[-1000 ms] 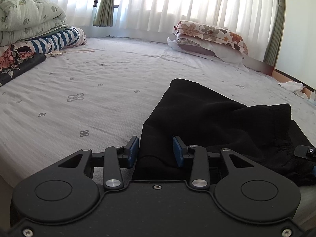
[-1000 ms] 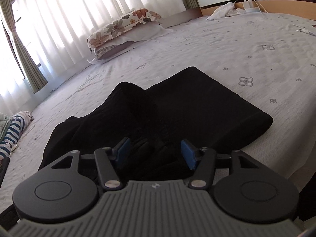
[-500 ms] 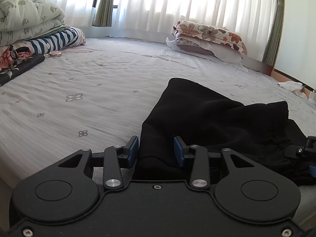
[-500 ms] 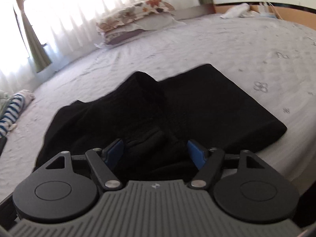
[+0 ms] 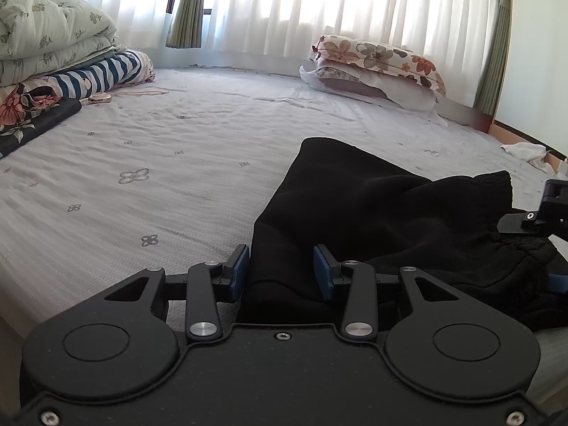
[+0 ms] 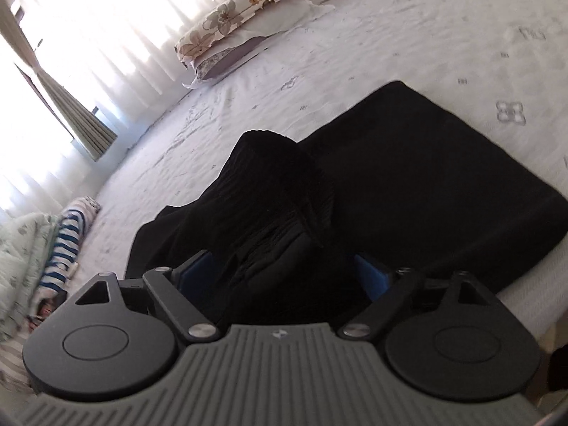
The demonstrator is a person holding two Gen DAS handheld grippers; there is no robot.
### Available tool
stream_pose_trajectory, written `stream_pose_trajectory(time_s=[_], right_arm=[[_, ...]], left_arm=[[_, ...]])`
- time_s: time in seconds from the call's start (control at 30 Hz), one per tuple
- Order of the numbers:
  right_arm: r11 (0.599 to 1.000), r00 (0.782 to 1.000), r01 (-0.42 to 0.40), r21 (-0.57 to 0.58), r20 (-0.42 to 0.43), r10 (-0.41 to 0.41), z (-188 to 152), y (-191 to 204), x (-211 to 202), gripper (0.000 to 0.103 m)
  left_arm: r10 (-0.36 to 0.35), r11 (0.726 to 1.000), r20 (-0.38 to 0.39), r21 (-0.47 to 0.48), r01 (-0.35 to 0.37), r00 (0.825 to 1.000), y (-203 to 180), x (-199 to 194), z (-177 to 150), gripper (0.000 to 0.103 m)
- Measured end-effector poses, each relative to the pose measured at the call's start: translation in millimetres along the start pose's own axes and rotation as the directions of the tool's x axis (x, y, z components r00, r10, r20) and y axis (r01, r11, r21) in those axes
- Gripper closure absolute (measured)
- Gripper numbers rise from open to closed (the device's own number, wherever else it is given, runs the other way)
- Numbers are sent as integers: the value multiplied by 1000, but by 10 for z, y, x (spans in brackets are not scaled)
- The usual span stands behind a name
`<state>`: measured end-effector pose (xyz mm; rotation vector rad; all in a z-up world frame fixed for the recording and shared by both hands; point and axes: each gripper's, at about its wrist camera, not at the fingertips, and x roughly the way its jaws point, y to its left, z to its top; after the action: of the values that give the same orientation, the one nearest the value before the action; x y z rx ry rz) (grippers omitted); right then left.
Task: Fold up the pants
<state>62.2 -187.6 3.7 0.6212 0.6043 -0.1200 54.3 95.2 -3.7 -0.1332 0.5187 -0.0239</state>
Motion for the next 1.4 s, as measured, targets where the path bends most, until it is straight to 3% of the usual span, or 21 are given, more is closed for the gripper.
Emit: stream_pose_trajectory(time_s=[0.13, 0.2, 0.37, 0.5, 0.57, 1.23, 1.4], right_arm=[[983, 994, 106, -152, 50, -99, -51, 176, 134, 35], [975, 993, 107, -195, 66, -96, -64, 197, 131, 40], [974, 993, 92, -206, 98, -73, 2, 134, 3, 69], [953, 986, 113, -281, 152, -72, 112, 137, -114, 75], [942, 982, 128, -311, 175, -76, 166, 133, -154, 83], [948, 949, 259, -187, 231, -214, 307, -695, -441, 84], [935, 947, 274, -225, 233, -221, 252, -722, -410, 83]], left_arm=[[1, 1000, -4, 1, -1, 1000, -5, 0, 6, 64], [4, 1000, -10, 1, -4, 1000, -21, -1, 17, 64], [-17, 999, -18, -30, 16, 1000, -18, -67, 75, 64], [-14, 1000, 17, 4, 14, 1000, -86, -181, 136, 65], [-18, 1000, 27, 20, 17, 999, -124, -221, 164, 65], [-79, 995, -1, 64, 79, 997, -442, -301, 180, 65], [-89, 993, -20, 81, 90, 996, -524, -276, 133, 65]])
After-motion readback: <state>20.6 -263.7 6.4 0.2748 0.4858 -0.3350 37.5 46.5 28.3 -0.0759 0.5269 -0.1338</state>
